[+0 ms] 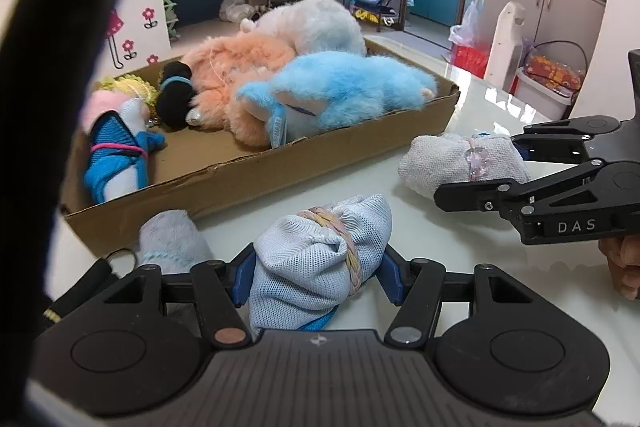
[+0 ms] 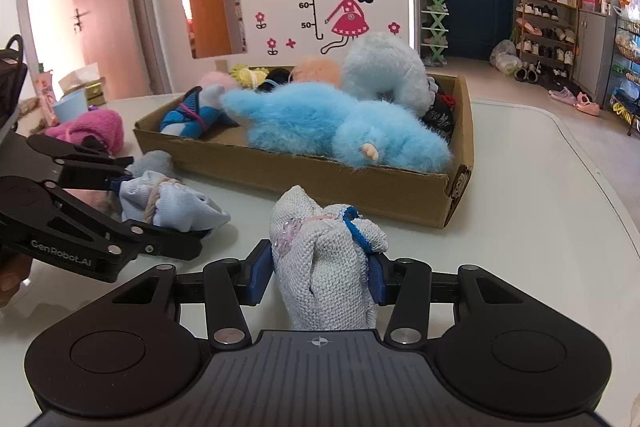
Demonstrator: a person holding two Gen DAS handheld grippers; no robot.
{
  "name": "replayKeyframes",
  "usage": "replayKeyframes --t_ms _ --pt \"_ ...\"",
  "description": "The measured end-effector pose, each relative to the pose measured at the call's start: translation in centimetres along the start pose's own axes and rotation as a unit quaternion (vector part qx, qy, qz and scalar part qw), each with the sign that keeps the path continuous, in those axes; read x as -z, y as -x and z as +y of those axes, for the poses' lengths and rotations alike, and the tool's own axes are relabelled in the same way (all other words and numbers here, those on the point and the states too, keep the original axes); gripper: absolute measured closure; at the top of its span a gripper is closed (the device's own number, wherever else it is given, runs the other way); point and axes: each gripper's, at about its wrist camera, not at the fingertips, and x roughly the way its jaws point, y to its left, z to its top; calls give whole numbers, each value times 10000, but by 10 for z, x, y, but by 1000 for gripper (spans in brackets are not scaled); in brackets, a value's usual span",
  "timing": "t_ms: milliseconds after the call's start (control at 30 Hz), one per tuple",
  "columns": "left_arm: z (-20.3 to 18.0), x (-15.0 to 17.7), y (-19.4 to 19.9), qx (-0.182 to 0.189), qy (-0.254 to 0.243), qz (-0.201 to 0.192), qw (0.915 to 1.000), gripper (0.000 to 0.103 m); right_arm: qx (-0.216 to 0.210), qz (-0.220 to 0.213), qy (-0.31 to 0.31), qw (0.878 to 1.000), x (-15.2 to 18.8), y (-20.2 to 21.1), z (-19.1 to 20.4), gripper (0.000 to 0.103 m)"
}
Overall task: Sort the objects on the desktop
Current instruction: 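Carry the light-blue and grey sock dolls into the box and release both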
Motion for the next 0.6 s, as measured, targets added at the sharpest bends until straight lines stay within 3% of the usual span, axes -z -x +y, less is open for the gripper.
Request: replayKeyframes --t_ms 600 --pt "-19 -4 104 -437 140 -495 9977 46 -270 -652 -212 9973 0 71 17 49"
